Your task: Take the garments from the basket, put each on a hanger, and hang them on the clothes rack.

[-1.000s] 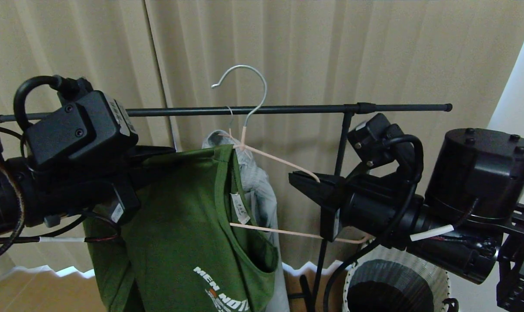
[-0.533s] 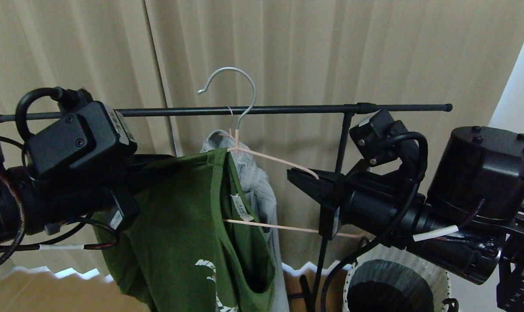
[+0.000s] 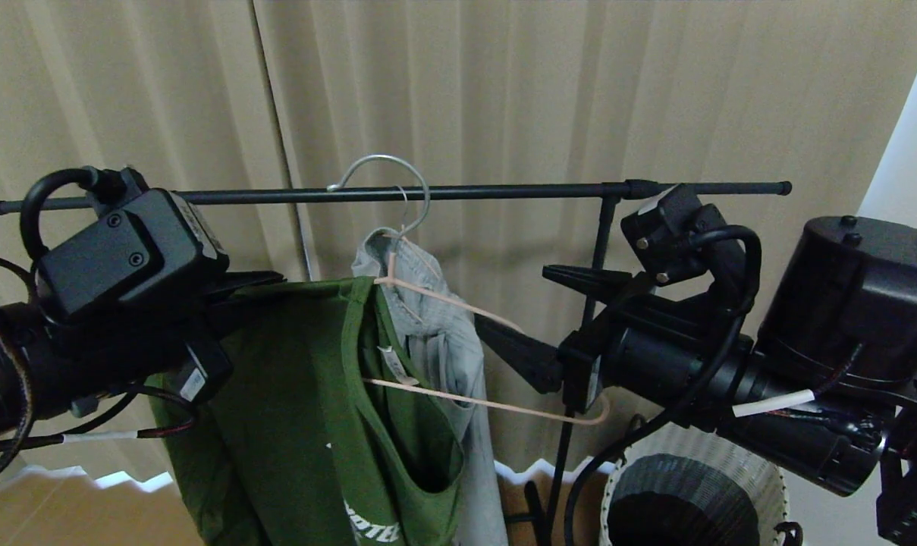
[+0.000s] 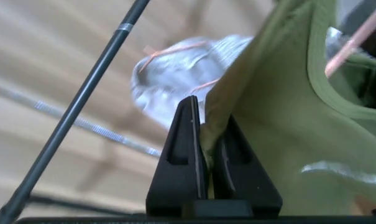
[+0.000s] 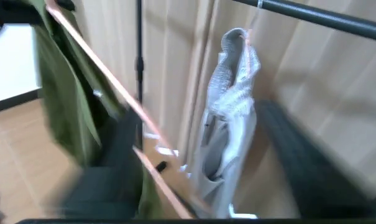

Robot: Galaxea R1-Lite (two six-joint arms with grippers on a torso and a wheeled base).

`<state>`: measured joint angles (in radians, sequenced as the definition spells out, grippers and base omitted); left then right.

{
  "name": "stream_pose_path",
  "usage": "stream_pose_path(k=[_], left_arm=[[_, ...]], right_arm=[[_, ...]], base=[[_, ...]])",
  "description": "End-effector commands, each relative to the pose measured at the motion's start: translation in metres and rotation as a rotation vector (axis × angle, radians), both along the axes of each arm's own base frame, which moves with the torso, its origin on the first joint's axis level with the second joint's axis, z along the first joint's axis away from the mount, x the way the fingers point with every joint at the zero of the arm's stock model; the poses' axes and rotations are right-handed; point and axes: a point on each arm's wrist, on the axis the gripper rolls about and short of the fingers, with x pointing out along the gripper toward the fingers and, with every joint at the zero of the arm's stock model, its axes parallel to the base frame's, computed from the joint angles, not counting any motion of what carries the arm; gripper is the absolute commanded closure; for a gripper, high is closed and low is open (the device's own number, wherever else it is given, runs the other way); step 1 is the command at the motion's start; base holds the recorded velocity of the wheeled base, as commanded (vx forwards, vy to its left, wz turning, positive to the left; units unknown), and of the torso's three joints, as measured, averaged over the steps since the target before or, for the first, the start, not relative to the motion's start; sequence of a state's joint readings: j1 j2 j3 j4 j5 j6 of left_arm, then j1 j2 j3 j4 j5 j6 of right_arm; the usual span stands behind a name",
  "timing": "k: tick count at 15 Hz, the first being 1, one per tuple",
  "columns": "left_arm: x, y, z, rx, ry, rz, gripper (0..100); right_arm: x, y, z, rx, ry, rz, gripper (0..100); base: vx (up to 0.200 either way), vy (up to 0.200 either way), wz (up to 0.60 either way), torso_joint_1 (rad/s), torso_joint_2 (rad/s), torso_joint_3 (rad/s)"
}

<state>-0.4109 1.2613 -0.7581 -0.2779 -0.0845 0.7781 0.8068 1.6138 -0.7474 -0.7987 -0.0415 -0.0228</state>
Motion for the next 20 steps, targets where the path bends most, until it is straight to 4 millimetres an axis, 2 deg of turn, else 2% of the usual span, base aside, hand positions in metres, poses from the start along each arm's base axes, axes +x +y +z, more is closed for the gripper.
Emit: stream_pose_path(k=[1, 4, 6, 11, 13, 16, 20], left_arm=[[-0.002, 0.010, 0.003, -0.001, -0.019, 0.070, 100], [-0.015, 0.019, 0.004, -0.032, -0.033, 0.099, 100], [-0.012, 0.018, 0.010, -0.133, -0.031, 0.122, 100], [-0.010, 0.019, 0.020, -0.267, -0.075, 0.273, 100], [-0.011, 0.016, 0.026, -0.350, -0.070, 0.293, 100], [-0.013, 0.001, 0.038, -0.492, -0.033, 0.220, 100], [-0.009, -0.010, 0.046, -0.528, -0.026, 0.176, 100]], right_arm=[[-0.001, -0.014, 0.001, -0.020, -0.020, -0.038, 0], [-0.022, -0.037, -0.009, -0.054, -0.006, -0.039, 0], [-0.032, -0.046, -0.018, -0.072, 0.017, -0.037, 0], [-0.038, -0.050, -0.018, -0.042, 0.038, -0.027, 0], [-0.037, -0.048, -0.020, -0.031, 0.064, -0.021, 0], [-0.036, -0.031, -0.024, -0.039, 0.082, 0.026, 0], [-0.017, -0.007, -0.023, -0.027, 0.092, 0.028, 0]], base=[[0.000, 0.000, 0.00, 0.000, 0.00, 0.000], [0.000, 0.000, 0.00, 0.000, 0.00, 0.000], [0.000, 0.000, 0.00, 0.000, 0.00, 0.000], [0.000, 0.000, 0.00, 0.000, 0.00, 0.000], [0.000, 0.000, 0.00, 0.000, 0.00, 0.000], [0.000, 0.000, 0.00, 0.000, 0.00, 0.000], [0.000, 0.000, 0.00, 0.000, 0.00, 0.000]])
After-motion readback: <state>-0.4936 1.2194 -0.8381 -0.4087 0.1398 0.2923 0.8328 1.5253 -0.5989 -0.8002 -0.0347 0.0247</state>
